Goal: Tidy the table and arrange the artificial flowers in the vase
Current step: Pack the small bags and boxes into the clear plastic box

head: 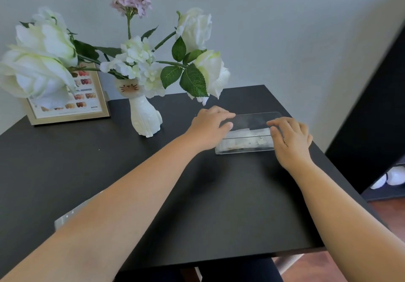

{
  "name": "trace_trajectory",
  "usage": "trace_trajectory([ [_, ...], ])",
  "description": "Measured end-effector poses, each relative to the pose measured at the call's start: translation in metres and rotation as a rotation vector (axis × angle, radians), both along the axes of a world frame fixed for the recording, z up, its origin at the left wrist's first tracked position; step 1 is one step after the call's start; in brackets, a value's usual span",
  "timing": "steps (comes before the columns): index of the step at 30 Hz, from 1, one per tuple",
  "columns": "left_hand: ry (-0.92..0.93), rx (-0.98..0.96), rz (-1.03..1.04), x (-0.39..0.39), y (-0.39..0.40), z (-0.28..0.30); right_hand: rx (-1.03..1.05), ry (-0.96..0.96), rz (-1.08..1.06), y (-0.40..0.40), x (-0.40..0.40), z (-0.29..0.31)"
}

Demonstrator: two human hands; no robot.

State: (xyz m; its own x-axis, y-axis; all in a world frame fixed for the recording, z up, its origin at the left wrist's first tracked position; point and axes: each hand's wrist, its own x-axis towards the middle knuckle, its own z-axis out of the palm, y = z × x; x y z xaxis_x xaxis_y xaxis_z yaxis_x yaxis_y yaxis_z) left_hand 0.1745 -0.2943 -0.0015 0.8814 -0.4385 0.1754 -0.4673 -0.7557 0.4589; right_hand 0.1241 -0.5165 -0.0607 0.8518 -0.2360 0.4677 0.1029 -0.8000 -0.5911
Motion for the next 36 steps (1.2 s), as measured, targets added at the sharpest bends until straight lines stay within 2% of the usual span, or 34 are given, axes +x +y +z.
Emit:
trace_trajectory([
  [3, -0.005, -0.094, -0.019, -0.014, 0.035, -0.005, -0.136, -0.063, 0.021, 0.005, -0.002, 0.002],
  [6, 0.077, -0.102, -0.002, -0.034, 0.082, -0.01, -0.236, -0.126, 0.086, 0.014, -0.004, 0.003],
  [13, 0.341, 0.011, 0.212, -0.092, 0.194, -0.01, -0.316, -0.141, 0.27, 0.033, -0.005, -0.001],
  [18, 0.578, 0.125, 0.382, -0.134, 0.255, -0.004, -0.345, -0.124, 0.274, 0.034, -0.006, 0.001],
  [20, 0.624, 0.23, 0.426, -0.145, 0.268, -0.004, -0.348, -0.117, 0.275, 0.034, -0.007, 0.001],
  [25, 0.62, 0.367, 0.482, -0.147, 0.269, -0.007, -0.349, -0.099, 0.273, 0.034, -0.005, 0.001],
  [30, 0.611, 0.334, 0.408, -0.133, 0.257, -0.005, -0.346, -0.112, 0.267, 0.032, -0.005, -0.002],
  [36, 0.477, 0.254, 0.272, -0.116, 0.221, -0.013, -0.34, -0.105, 0.267, 0.032, -0.006, -0.001],
])
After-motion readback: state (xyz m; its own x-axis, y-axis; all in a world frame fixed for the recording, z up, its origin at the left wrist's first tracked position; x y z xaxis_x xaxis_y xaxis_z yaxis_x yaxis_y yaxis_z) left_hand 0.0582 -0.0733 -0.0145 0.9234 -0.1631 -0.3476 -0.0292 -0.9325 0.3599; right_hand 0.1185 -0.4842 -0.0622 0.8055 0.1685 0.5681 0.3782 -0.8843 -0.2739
